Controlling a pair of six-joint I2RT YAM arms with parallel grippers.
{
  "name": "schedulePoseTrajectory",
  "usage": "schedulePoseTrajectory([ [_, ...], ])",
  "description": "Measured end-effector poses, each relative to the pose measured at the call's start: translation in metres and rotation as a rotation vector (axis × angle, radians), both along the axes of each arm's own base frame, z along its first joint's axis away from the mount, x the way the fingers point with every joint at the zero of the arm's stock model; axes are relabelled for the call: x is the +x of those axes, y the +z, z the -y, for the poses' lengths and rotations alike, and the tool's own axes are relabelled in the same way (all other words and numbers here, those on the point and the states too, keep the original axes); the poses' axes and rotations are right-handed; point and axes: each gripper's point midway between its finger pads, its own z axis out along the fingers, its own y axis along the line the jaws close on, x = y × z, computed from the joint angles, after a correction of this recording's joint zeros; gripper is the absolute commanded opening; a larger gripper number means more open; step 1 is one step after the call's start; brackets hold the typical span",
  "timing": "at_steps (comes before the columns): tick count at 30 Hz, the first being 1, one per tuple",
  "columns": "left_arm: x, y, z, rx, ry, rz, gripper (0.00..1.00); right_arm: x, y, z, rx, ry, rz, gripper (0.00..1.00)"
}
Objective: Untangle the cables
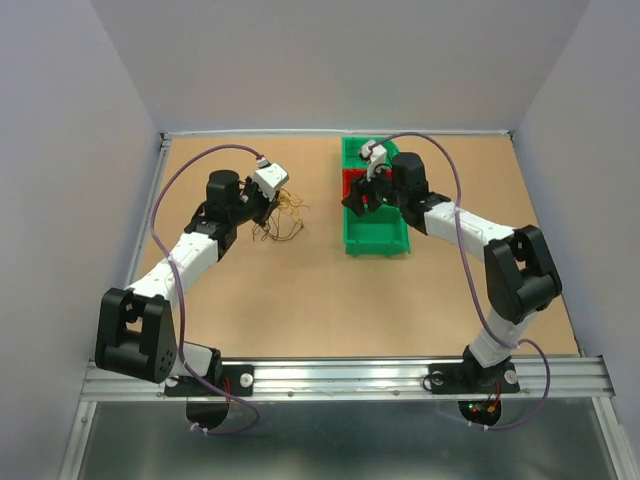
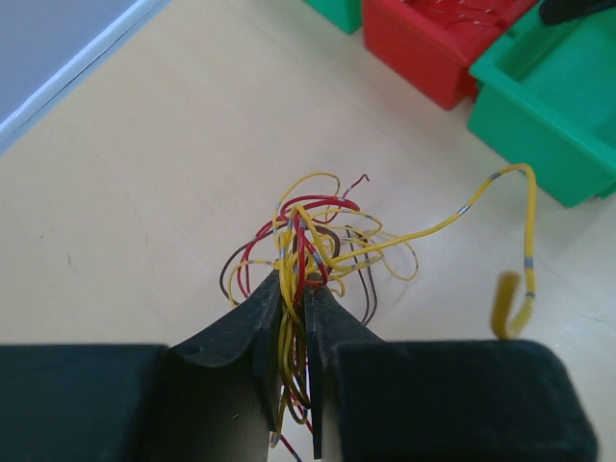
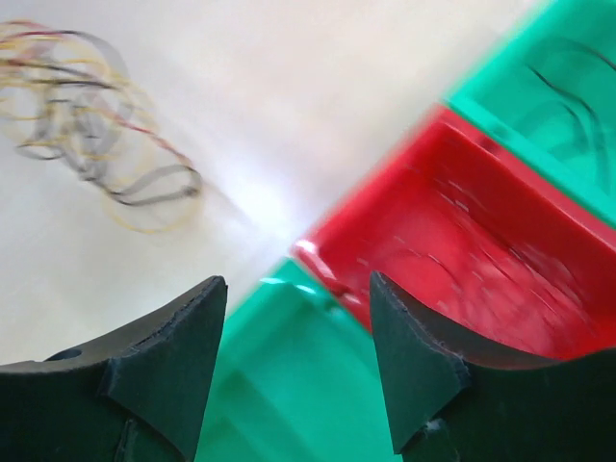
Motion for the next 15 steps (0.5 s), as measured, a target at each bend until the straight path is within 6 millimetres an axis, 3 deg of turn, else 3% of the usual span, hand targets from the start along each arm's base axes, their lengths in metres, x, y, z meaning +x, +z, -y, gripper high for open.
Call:
schedulePoseTrajectory([
  [7, -0.024, 0.015, 0.021, -0.051, -0.159, 0.01, 0.26, -0.071, 0.021, -0.066, 0.102, 0.387, 0.172, 0.66],
  [15, -0.036, -0.002, 0.031, -0.039, -0.217, -0.055, 0.26, -0.102, 0.048, -0.091, 0.184, 0.544, 0.345, 0.67],
])
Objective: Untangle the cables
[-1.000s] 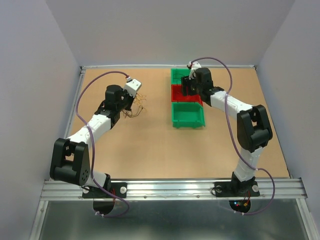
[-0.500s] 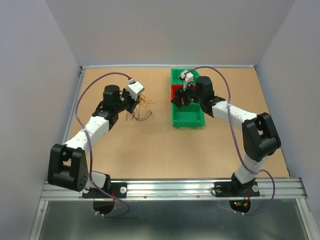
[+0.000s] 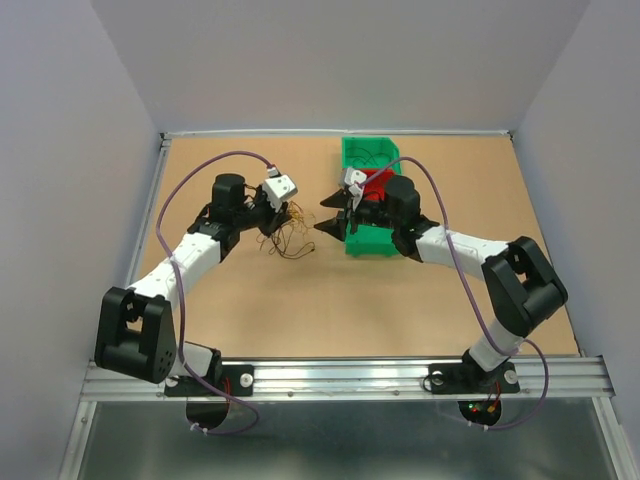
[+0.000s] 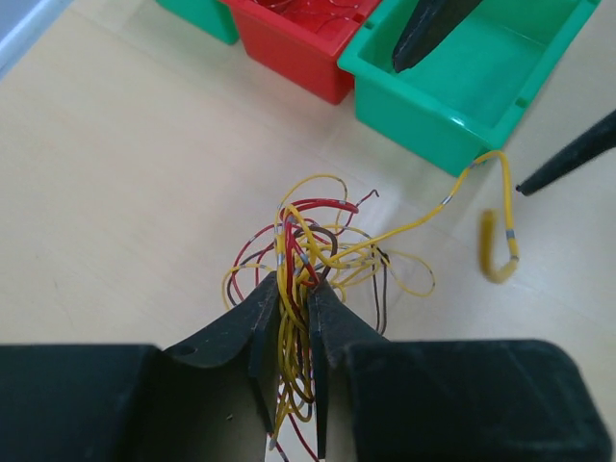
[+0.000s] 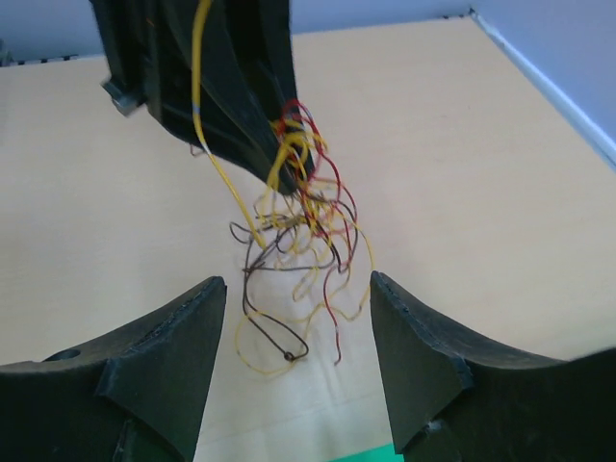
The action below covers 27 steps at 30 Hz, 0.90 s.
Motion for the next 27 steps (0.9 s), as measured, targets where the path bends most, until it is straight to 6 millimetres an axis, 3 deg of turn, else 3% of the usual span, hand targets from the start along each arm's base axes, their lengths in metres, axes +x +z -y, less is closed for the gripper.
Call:
schedulePoseTrajectory([
  [4, -0.003, -0.012, 0.004, 0.018, -0.014, -0.032, 0.26, -0.009, 0.01, -0.013, 0.027, 0.03, 0.059, 0.67],
  [7, -0.006, -0.014, 0.006, 0.029, -0.018, -0.036, 0.26, -0.013, 0.015, -0.019, 0.045, 0.038, 0.088, 0.61],
  [12, -0.008, -0.016, 0.012, 0.052, -0.022, -0.028, 0.26, -0.014, 0.026, -0.023, 0.074, 0.043, 0.132, 0.38],
  [13, -0.008, -0.016, 0.013, 0.057, -0.02, -0.027, 0.27, -0.014, 0.027, -0.023, 0.077, 0.042, 0.134, 0.26],
  [17, -0.008, -0.018, 0.012, 0.068, -0.01, -0.027, 0.34, -0.014, 0.028, -0.024, 0.082, 0.046, 0.144, 0.0],
  [23, 0.002, -0.016, 0.003, 0.089, 0.059, -0.004, 0.54, -0.015, 0.022, -0.018, 0.077, 0.008, 0.147, 0.01],
  [27, 0.004, -0.004, -0.006, 0.08, 0.12, 0.058, 0.56, -0.023, 0.027, -0.008, 0.09, -0.026, 0.142, 0.01],
])
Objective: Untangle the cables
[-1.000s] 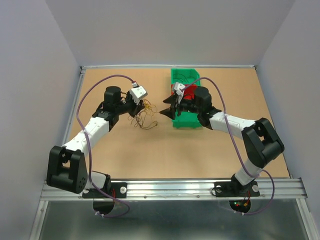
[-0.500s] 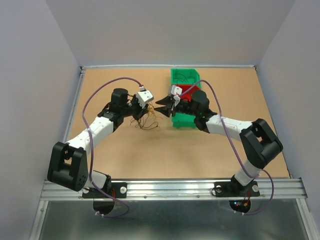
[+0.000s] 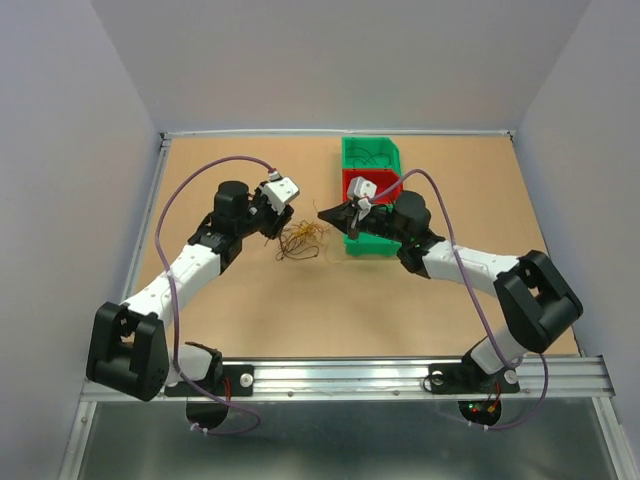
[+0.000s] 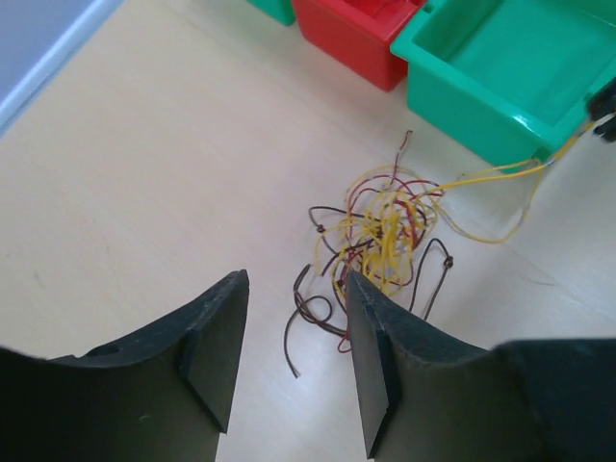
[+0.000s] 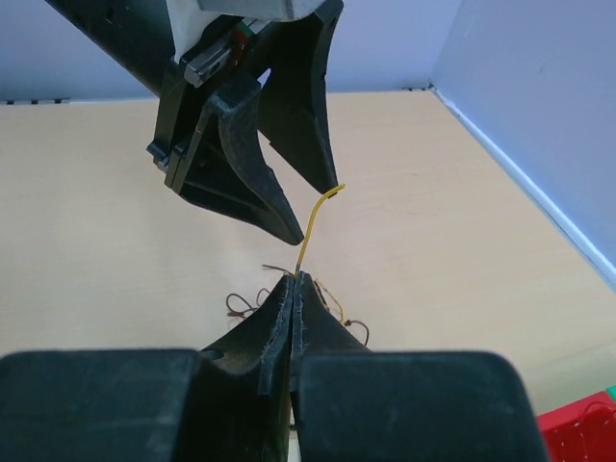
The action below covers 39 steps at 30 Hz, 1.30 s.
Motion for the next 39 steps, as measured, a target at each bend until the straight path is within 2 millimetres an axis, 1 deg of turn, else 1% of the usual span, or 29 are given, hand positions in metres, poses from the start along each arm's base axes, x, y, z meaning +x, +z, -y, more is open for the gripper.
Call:
schedulePoseTrajectory([
  [4, -0.003, 0.021, -0.003, -0.024, 0.011, 0.068, 0.58, -0.009, 0.021, 0.008, 0.046, -0.014, 0.027, 0.0],
  [5, -0.004, 0.03, -0.001, -0.037, 0.001, 0.093, 0.59, -0.011, 0.028, 0.01, 0.06, -0.015, 0.034, 0.01],
  [6, -0.005, 0.034, 0.0, -0.044, -0.008, 0.104, 0.6, -0.015, 0.037, 0.013, 0.079, -0.015, 0.045, 0.01],
  [9, -0.011, 0.038, 0.008, -0.059, -0.07, 0.114, 0.63, -0.023, 0.057, 0.017, 0.127, -0.009, 0.061, 0.0],
  [12, -0.026, 0.033, 0.019, -0.073, -0.168, 0.103, 0.63, -0.028, 0.07, 0.018, 0.167, -0.002, 0.058, 0.01],
  [16, -0.05, 0.028, 0.031, -0.095, -0.292, 0.087, 0.64, -0.031, 0.079, 0.019, 0.211, 0.001, 0.01, 0.01],
  [19, -0.072, 0.039, 0.042, -0.123, -0.399, 0.114, 0.66, -0.032, 0.084, 0.019, 0.236, 0.004, -0.011, 0.0],
  [20, -0.076, 0.043, 0.044, -0.129, -0.419, 0.126, 0.66, -0.033, 0.085, 0.018, 0.242, 0.007, -0.017, 0.01],
  [21, -0.085, 0.05, 0.048, -0.141, -0.457, 0.147, 0.67, -0.035, 0.085, 0.018, 0.247, 0.012, -0.024, 0.01],
  [23, -0.095, 0.059, 0.052, -0.154, -0.499, 0.173, 0.67, -0.037, 0.087, 0.016, 0.255, 0.02, -0.03, 0.01],
  [26, -0.103, 0.066, 0.059, -0.168, -0.544, 0.197, 0.67, -0.042, 0.088, 0.012, 0.261, 0.04, -0.035, 0.01],
  [29, -0.105, 0.062, 0.068, -0.17, -0.567, 0.189, 0.66, -0.046, 0.085, 0.006, 0.265, 0.058, -0.039, 0.01],
  [32, -0.1, 0.047, 0.076, -0.162, -0.566, 0.147, 0.65, -0.049, 0.083, 0.001, 0.267, 0.072, -0.043, 0.01],
  [35, -0.094, 0.024, 0.084, -0.143, -0.546, 0.085, 0.54, -0.052, 0.083, -0.003, 0.277, 0.082, -0.053, 0.01],
  [36, -0.091, 0.014, 0.087, -0.13, -0.534, 0.061, 0.51, -0.052, 0.085, -0.003, 0.286, 0.08, -0.051, 0.01],
  [37, -0.089, 0.008, 0.088, -0.122, -0.527, 0.046, 0.48, -0.052, 0.088, -0.003, 0.297, 0.077, -0.046, 0.01],
  [38, -0.087, 0.003, 0.089, -0.112, -0.517, 0.037, 0.42, -0.051, 0.093, -0.002, 0.314, 0.069, -0.043, 0.0],
  [39, -0.086, -0.003, 0.091, -0.106, -0.514, 0.025, 0.39, -0.05, 0.095, -0.001, 0.322, 0.056, -0.041, 0.01],
])
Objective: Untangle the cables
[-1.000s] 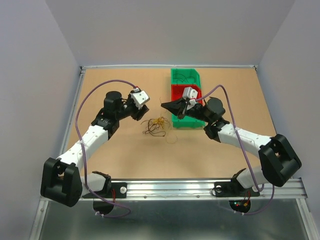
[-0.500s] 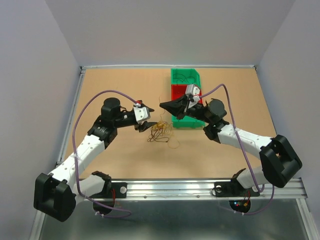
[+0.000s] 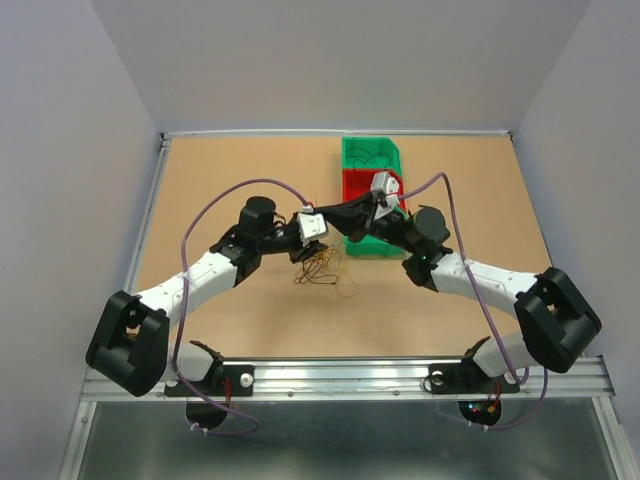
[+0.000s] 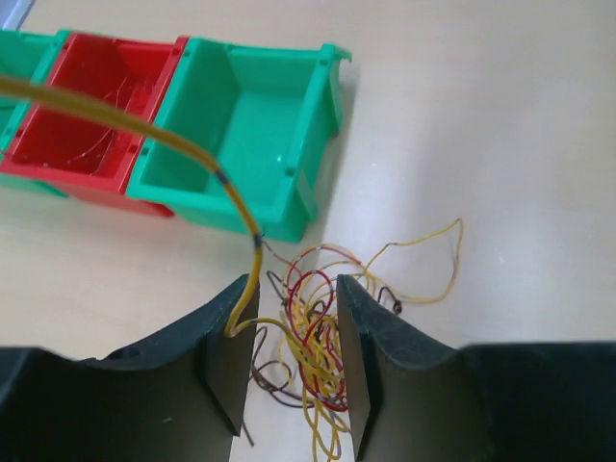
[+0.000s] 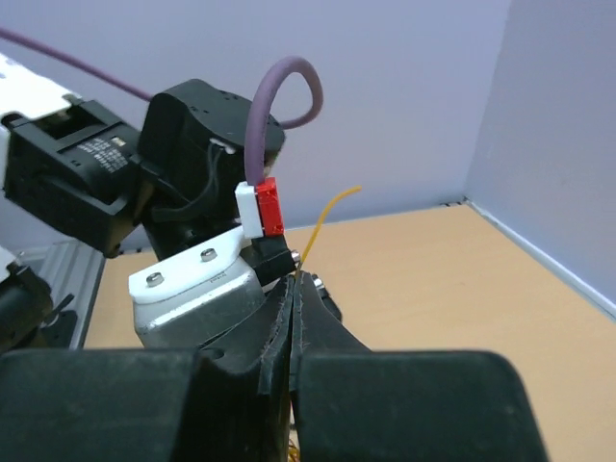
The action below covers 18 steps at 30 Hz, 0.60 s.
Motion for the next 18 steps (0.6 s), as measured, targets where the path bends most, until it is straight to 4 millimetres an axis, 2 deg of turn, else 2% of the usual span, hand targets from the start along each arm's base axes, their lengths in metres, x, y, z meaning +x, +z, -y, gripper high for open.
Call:
schedulePoseTrajectory([
  [2, 0.008, -0.004, -0.001, 0.017, 0.037, 0.01, 0.31, 0.0, -0.004, 0.007, 0.006, -0.03, -0.022, 0.01],
  [4, 0.017, -0.007, -0.004, 0.036, 0.081, 0.02, 0.29, -0.005, 0.0, 0.019, 0.027, -0.067, -0.029, 0.0],
  [9, 0.048, -0.026, -0.017, 0.111, 0.241, 0.015, 0.28, -0.038, 0.048, 0.059, 0.154, -0.115, 0.059, 0.01],
  [12, 0.068, -0.038, -0.024, 0.152, 0.318, -0.004, 0.29, -0.062, 0.075, 0.091, 0.253, -0.163, 0.12, 0.01],
  [18, 0.093, -0.048, -0.051, 0.19, 0.455, -0.027, 0.3, -0.087, 0.097, 0.14, 0.354, -0.271, 0.159, 0.01],
])
